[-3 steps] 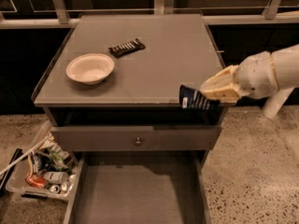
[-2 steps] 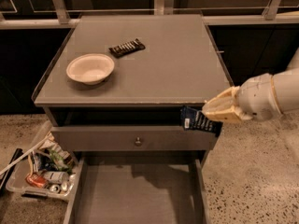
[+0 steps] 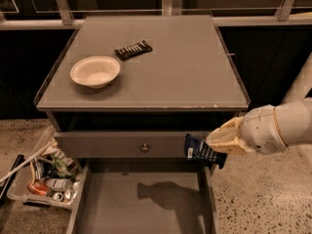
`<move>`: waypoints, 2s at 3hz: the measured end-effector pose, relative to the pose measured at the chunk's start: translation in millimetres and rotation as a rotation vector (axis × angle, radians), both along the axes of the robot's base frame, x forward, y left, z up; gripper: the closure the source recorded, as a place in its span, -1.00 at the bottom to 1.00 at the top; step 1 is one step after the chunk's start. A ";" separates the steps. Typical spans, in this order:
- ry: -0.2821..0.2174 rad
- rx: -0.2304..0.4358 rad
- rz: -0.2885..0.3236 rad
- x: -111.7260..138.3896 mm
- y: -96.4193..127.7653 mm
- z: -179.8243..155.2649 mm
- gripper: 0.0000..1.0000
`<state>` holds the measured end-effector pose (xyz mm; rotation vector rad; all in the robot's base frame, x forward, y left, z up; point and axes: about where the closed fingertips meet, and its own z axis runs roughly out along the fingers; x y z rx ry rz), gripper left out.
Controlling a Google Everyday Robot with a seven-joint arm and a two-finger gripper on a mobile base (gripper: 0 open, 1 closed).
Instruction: Place rxbar blueberry into middle drawer
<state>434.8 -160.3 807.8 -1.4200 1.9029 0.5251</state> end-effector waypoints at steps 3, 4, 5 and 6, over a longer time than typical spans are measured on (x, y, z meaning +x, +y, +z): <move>0.041 -0.001 -0.072 -13.3 55.2 -119.6 1.00; 0.012 0.004 -0.064 -8.5 68.6 -158.7 1.00; -0.012 -0.006 -0.068 5.3 73.2 -198.9 1.00; -0.012 -0.006 -0.068 5.3 73.2 -199.1 1.00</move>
Offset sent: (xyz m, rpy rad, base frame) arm -0.0116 0.0610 -0.1398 -0.0148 0.0751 -0.1023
